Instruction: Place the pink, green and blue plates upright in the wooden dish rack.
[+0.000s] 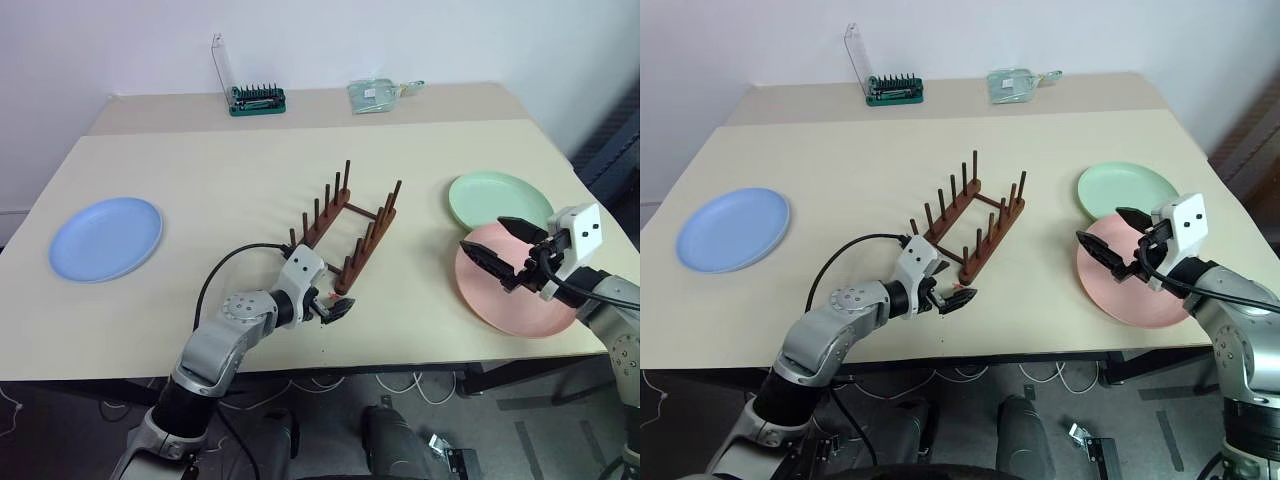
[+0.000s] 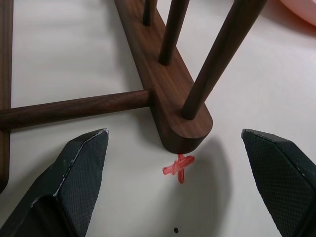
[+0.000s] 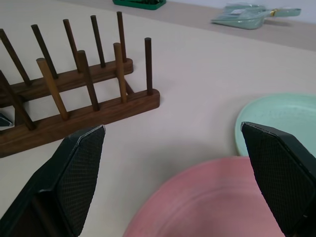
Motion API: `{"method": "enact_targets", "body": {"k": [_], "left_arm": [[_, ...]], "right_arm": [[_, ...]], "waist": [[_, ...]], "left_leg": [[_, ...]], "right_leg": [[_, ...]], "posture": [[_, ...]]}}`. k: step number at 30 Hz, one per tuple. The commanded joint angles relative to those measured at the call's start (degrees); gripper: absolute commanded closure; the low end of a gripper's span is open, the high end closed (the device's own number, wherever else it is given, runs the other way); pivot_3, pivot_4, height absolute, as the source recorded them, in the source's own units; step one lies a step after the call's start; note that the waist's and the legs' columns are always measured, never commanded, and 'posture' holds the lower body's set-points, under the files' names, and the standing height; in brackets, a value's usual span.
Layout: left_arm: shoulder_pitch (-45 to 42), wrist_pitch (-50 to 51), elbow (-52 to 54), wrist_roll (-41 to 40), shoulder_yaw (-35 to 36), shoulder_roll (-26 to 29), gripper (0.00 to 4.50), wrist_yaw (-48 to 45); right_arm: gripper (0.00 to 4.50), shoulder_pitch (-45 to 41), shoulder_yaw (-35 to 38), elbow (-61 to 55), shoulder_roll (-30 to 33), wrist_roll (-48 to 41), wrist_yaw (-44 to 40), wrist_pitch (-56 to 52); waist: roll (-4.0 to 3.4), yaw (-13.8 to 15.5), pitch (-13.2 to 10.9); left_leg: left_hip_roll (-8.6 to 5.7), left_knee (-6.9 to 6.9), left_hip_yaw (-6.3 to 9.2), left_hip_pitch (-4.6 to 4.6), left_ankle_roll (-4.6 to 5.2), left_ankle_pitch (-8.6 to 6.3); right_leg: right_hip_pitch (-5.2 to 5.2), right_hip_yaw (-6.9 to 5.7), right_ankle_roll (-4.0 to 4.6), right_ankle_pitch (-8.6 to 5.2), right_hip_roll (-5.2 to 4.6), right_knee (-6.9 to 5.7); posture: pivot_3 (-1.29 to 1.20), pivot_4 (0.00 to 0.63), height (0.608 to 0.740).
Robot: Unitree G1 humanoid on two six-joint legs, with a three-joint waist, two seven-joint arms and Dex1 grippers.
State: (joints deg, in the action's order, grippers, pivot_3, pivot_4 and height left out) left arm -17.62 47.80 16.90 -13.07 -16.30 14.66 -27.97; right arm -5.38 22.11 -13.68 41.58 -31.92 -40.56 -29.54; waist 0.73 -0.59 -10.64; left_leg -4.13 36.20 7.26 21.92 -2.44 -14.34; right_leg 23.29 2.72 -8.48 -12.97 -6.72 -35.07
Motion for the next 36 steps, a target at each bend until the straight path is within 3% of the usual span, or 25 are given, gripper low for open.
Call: {"method": "enact_targets", "body": {"k": [1, 2, 3, 9, 12, 17, 21, 25, 31, 36], "left_arm": [[0.29, -1.13, -3.67, 2.16, -0.47, -0.77, 0.06, 2.65], [0.22, -1.49, -4.12, 2.44, -0.35, -1.09, 0.58, 3.32], [0.17, -1.74, -4.44, 2.60, -0.21, -1.25, 0.82, 3.67], [-0.32, -4.93, -5.71, 3.71, 0.63, -1.09, 3.78, 4.67], [-0.45, -6.28, -6.05, 4.12, 0.78, 0.04, 3.78, 4.03], [-1.38, -14.16, -8.59, 4.24, 3.25, 7.43, 3.78, -2.86], [-2.94, -26.21, -12.32, 2.50, 2.35, 14.91, 3.78, -17.25], [-6.22, -34.37, -19.38, 0.60, 1.79, 18.71, 3.78, -30.33], [-11.69, -43.45, -28.55, 3.51, -1.46, 16.78, 3.78, -38.69], [-15.15, -47.17, -37.71, 5.58, -1.76, 13.40, 3.78, -39.23]], "right_arm": [[0.00, -1.42, 0.28, -0.20, 0.67, 0.24, -0.38, 1.04], [0.00, -1.43, 0.27, -0.16, 0.67, 0.31, -0.46, 1.12], [0.00, -1.47, 0.19, -0.21, 0.62, 0.37, -0.43, 1.12], [0.00, -1.14, 0.36, -0.54, 0.41, 0.41, -0.18, 1.21], [0.00, -1.35, 0.01, -0.79, 0.10, 0.45, 0.19, 1.19], [0.00, -1.19, -0.71, -1.23, -0.46, -0.23, -0.06, 0.86], [0.00, -0.79, -1.59, -1.58, -0.94, -0.69, -0.65, 0.53], [0.00, -0.26, -2.01, -2.00, -1.27, -0.86, -0.86, 0.60], [0.00, 1.92, -0.91, -3.09, -1.54, -1.06, -0.57, 1.15], [0.00, 4.67, 0.65, -5.23, -1.75, -1.74, 0.15, 0.86]], "waist": [[-0.01, 0.01, 0.00], [-0.01, 0.04, 0.00], [0.00, 0.09, 0.00], [-0.05, 0.14, 0.03], [-0.05, 0.02, 0.04], [-0.06, -0.31, 0.04], [-0.05, -0.21, 0.03], [-0.05, 0.10, 0.02], [-0.04, 0.18, 0.01], [-0.03, 0.00, 0.01]], "left_leg": [[0.00, 0.00, 0.00, 0.00, 0.00, 0.00], [0.00, 0.01, 0.00, -0.03, 0.00, 0.00], [0.00, 0.01, 0.00, -0.05, 0.00, 0.00], [-0.01, 0.00, 0.00, -0.07, 0.00, 0.00], [-0.01, 0.00, 0.00, -0.10, 0.00, 0.00], [0.03, -0.06, -0.03, -0.16, 0.00, 0.00], [0.03, -0.07, -0.04, -0.15, 0.00, 0.00], [0.00, -0.05, -0.03, -0.01, 0.01, -0.01], [-0.01, -0.01, 0.01, 0.19, 0.01, -0.01], [-0.01, -0.01, 0.02, 0.20, 0.01, -0.01]], "right_leg": [[0.00, 0.00, 0.00, 0.00, 0.00, 0.00], [-0.03, 0.00, 0.00, 0.00, 0.00, 0.00], [-0.06, 0.00, 0.00, 0.00, 0.00, 0.00], [-0.08, 0.00, -0.01, -0.01, -0.01, 0.02], [-0.12, 0.00, -0.01, -0.02, -0.01, 0.02], [-0.08, 0.00, 0.00, -0.02, 0.02, -0.01], [-0.07, 0.01, 0.01, -0.03, 0.02, 0.00], [0.00, 0.00, 0.03, -0.03, -0.02, 0.05], [0.17, -0.02, 0.00, -0.02, -0.02, 0.05], [0.18, -0.02, -0.01, -0.01, -0.02, 0.04]], "posture": [[0.00, 0.150, 0.740], [0.00, 0.150, 0.740], [0.00, 0.150, 0.740], [0.00, 0.150, 0.740], [0.00, 0.150, 0.740], [0.00, 0.150, 0.740], [0.00, 0.150, 0.740], [0.00, 0.150, 0.740], [0.00, 0.150, 0.740], [0.00, 0.150, 0.740]]}}
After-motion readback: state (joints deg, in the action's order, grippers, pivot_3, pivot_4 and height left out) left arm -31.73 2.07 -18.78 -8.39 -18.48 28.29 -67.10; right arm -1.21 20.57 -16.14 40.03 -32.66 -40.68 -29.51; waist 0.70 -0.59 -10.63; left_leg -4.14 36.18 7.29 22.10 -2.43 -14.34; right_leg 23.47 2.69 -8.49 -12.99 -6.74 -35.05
